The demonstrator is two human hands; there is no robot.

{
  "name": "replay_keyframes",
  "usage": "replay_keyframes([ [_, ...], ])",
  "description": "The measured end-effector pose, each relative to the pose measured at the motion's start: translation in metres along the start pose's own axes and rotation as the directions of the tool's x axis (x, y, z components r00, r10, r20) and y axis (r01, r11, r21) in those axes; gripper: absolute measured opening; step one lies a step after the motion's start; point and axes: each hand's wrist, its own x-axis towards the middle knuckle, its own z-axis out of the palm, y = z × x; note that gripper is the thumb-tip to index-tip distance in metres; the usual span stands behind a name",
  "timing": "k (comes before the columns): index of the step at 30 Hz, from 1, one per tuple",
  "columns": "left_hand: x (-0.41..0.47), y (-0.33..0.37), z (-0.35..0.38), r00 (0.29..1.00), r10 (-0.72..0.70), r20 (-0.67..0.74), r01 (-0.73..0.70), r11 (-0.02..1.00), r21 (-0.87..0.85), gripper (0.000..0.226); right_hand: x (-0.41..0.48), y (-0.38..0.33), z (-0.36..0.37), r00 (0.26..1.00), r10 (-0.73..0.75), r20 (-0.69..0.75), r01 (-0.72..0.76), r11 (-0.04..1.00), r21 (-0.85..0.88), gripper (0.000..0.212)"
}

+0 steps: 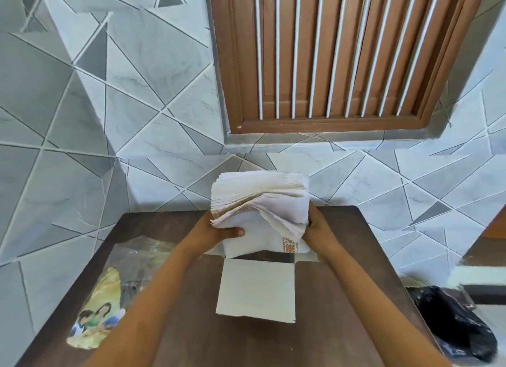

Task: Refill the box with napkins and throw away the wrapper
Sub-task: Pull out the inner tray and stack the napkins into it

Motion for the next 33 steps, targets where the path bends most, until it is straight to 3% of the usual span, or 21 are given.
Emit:
replay_keyframes([
  [5,0.003,-0.005,-0.008,0.999,-0.011,0.032,0.012,1.000,-0.024,0.048,0.001,0.006,0.015,0.999,0.014,-0.046,-0.014,1.000,0.009,0.044],
  [11,0.003,-0.028,-0.021,0.969,-0.078,0.235,0.054,0.993,0.105,0.068,-0.002,0.014,0.026,0.992,-0.004,-0.127,0.009,0.999,0.032,0.042],
  [16,0.005,-0.025,-0.026,0.982,-0.051,0.184,0.013,0.979,0.202,0.061,0.000,0.018,0.037,0.985,0.027,-0.169,-0.018,0.998,0.052,0.042],
  [23,0.006,-0.039,-0.024,0.972,-0.078,0.221,0.020,0.967,0.253,0.029,0.005,0.018,0.029,0.998,0.064,-0.028,-0.065,0.998,-0.016,0.055],
  [27,0.017,-0.044,-0.030,0.943,-0.096,0.319,0.016,0.969,0.245,0.042,0.008,0.018,0.030,0.997,0.059,-0.039,-0.061,0.997,-0.047,0.056],
  [33,0.023,-0.041,-0.042,0.958,-0.047,0.284,0.014,0.993,0.117,0.040,0.008,0.018,0.031,0.994,0.105,-0.043,-0.108,0.991,-0.073,0.060],
])
